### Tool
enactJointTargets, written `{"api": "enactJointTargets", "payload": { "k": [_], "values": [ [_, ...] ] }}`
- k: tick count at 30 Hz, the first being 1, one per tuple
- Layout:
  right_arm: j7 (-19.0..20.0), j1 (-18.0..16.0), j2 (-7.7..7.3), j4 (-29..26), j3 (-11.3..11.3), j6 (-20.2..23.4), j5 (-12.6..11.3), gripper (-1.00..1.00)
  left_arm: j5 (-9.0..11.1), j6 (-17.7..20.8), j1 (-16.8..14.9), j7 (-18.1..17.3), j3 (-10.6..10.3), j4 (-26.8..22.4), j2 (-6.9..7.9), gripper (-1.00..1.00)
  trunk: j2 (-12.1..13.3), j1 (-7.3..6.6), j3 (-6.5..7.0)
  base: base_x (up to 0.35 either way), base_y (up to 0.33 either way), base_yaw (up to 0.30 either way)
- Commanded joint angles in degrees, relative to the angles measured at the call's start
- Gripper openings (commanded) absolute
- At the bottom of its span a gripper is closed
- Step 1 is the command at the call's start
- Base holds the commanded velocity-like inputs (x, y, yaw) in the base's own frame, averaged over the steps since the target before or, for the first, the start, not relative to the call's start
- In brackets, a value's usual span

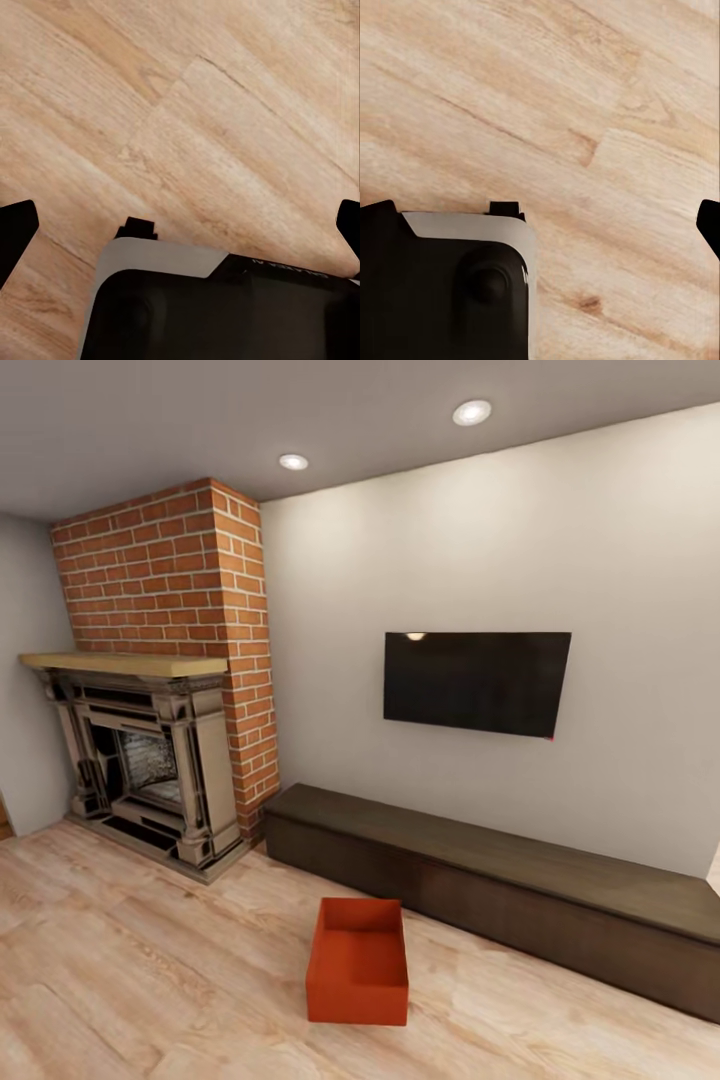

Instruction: Move the two storage containers from the living room to the garage. In the garage, place one container on the floor and stack the other container on top of it (either order is fine).

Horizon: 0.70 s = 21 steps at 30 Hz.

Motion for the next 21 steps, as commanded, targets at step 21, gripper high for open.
{"api": "enactJointTargets", "payload": {
  "k": [21],
  "values": [
    [0.0, -0.1, 0.11, 0.2, 0.4, -0.3, -0.6, 1.0, 0.4, -0.2, -0.1, -0.1, -0.2, 0.0, -0.02, 1.0, -0.1, 0.04, -0.09, 0.323, 0.049, -0.098]
  ]
}}
